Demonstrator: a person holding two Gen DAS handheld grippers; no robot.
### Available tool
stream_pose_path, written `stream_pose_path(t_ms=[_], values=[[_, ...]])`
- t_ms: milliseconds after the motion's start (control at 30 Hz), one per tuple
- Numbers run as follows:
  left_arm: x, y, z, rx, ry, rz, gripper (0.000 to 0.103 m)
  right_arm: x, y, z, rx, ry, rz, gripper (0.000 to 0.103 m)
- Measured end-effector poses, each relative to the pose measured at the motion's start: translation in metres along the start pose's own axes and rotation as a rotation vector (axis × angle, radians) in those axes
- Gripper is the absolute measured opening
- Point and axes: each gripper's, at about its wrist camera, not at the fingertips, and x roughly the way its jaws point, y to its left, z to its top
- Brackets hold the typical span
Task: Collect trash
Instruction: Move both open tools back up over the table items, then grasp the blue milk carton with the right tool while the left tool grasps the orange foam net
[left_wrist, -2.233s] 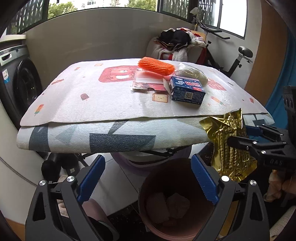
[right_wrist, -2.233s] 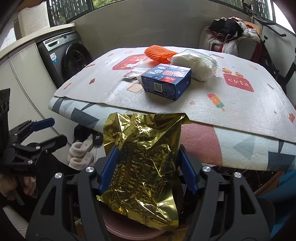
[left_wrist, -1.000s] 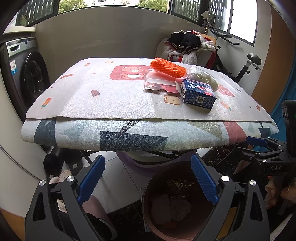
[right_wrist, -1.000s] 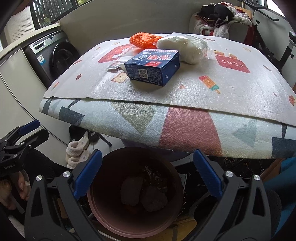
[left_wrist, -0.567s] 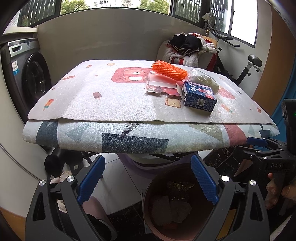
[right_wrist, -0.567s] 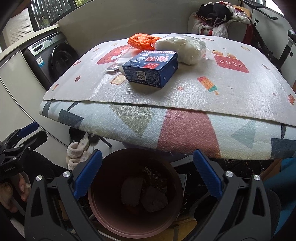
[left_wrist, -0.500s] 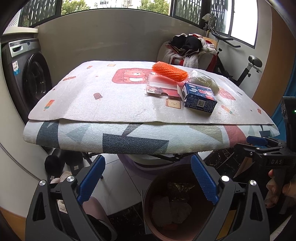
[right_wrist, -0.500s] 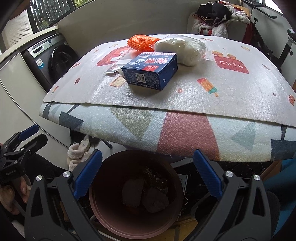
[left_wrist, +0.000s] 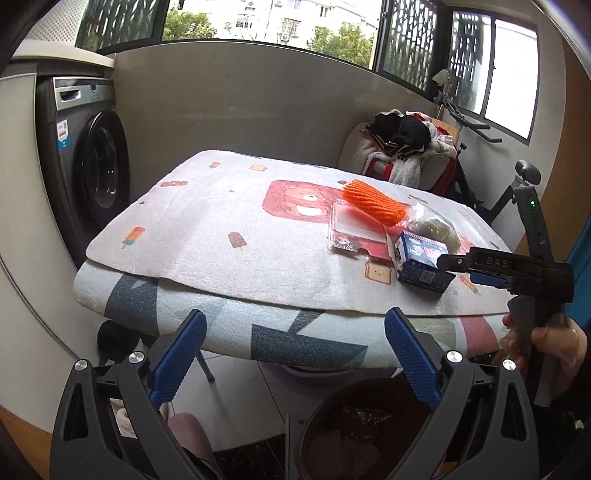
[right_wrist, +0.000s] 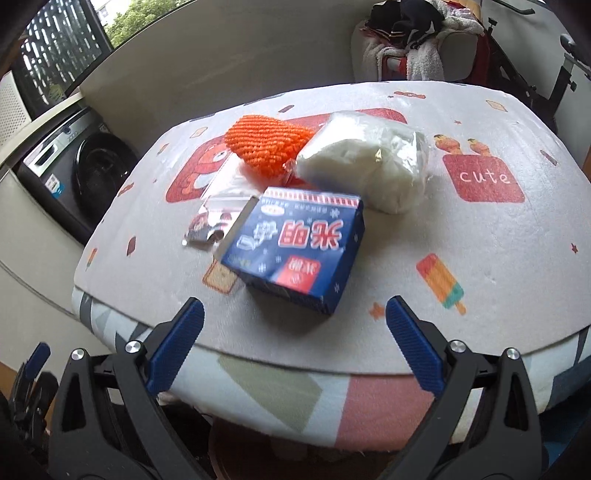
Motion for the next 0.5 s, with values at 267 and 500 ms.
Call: stream_pose_path(t_ms=[267,500], values=[[0.009,0.031,0.007,-0.087,0.001,0.008,0.096,0.042,0.015,0.037,0.031,0.018,-0.115,0.097],[0.025,0.043,0.002,-0.127,0.035,-0.001,0.096,0.074,0.014,0.041,0.039,0.089,-0.226,0.097]])
